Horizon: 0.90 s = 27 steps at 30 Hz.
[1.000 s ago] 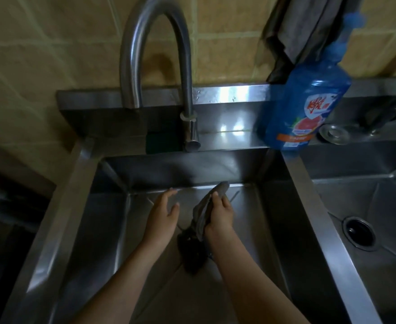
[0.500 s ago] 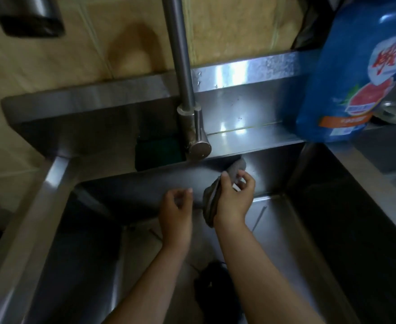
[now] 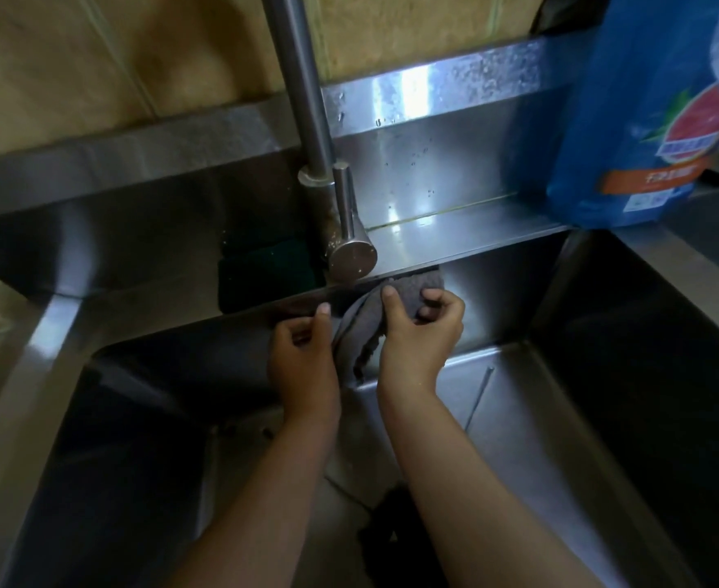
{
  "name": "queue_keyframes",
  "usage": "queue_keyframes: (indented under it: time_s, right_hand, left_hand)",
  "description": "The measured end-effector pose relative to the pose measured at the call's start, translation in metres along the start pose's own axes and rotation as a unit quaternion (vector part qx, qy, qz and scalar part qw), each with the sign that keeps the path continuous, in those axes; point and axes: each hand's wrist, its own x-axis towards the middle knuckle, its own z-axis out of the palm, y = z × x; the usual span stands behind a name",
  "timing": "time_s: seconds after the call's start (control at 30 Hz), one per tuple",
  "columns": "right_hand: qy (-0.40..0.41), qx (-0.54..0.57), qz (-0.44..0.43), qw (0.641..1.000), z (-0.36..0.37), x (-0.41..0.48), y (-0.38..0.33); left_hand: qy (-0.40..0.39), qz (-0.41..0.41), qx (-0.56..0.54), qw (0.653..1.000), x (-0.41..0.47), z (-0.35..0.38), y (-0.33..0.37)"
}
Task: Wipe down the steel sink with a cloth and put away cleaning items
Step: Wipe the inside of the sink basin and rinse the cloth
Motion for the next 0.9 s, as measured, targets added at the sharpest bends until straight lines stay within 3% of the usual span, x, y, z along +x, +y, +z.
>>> queue_keyframes:
  time_s: [0.3,0.67,0.9]
  right_hand:
    - [-0.019,-0.029,-0.053,0.998,0.000,0.008,0.022]
    - [-0.011,-0.087,0.004,0.996,-0.018,0.023,0.065]
    - [-0.058,-0.036,-0.013,0.998,-0.019,0.016,0.036]
  left_hand:
    - [0.019,-0.008,0.001,1.000,0.001,0.006,-0.004]
    - [0.022,0.012,0.017,1.000,0.002,0.015,-0.013]
    - [0.011,-0.001,0.021,1.000,0.000,0.012,-0.007]
